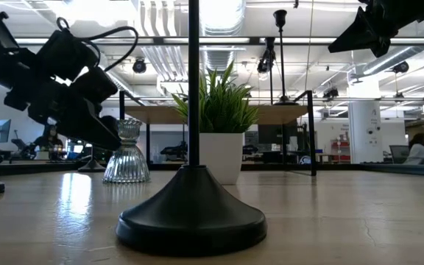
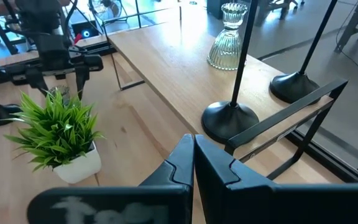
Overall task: Pick & Place candle stick holders
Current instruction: Put the top transparent glass candle holder on the shelf
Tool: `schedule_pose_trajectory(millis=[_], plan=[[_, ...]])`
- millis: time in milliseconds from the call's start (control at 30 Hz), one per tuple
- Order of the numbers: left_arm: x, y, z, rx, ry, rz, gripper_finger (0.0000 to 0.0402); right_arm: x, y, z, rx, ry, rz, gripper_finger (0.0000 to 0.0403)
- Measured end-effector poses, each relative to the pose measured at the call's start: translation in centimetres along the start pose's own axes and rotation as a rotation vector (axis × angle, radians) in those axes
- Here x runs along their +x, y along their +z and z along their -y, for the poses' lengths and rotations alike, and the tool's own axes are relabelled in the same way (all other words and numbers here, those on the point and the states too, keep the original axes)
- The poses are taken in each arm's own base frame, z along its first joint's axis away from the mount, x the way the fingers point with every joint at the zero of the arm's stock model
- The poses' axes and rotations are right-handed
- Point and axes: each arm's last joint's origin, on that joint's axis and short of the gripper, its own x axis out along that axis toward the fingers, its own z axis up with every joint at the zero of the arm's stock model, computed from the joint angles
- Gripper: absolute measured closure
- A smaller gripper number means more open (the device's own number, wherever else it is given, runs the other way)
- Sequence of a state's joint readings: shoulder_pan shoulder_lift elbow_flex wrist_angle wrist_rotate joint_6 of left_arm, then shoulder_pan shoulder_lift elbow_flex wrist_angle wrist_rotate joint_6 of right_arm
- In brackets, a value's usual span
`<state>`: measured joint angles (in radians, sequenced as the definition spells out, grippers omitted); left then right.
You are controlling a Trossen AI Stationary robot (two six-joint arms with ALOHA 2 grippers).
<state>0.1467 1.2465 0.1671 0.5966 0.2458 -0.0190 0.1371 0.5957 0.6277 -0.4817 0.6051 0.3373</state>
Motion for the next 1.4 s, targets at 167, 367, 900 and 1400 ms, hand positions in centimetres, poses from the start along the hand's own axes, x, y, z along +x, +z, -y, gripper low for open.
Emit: schedule_pose_trajectory(millis=[167,367,900,1400], plan=[[0.9,0.4,-0.1,0.000,-0.033,0.004,0.0142,0.0,0.0,0.0,-0.004,0.000,-0.001,0.0394],[1.7,0.0,-0.3,-0.011,-0.059,-0.032,0.0142,0.0,-0.1,0.0,-0.009,-0.003,-0.008,0.0394],[2.0,0.7,-0.3,0.011,-0.057,0.047,0.0250,0.0,-0.1,0.0,-0.017,-0.004,-0.012,0.0394],[2.4,2.0,-0.3,-0.152,-0.084,0.066,0.0277,0.0,-0.1,0.0,-0.025,-0.004,-0.013,0.0394]])
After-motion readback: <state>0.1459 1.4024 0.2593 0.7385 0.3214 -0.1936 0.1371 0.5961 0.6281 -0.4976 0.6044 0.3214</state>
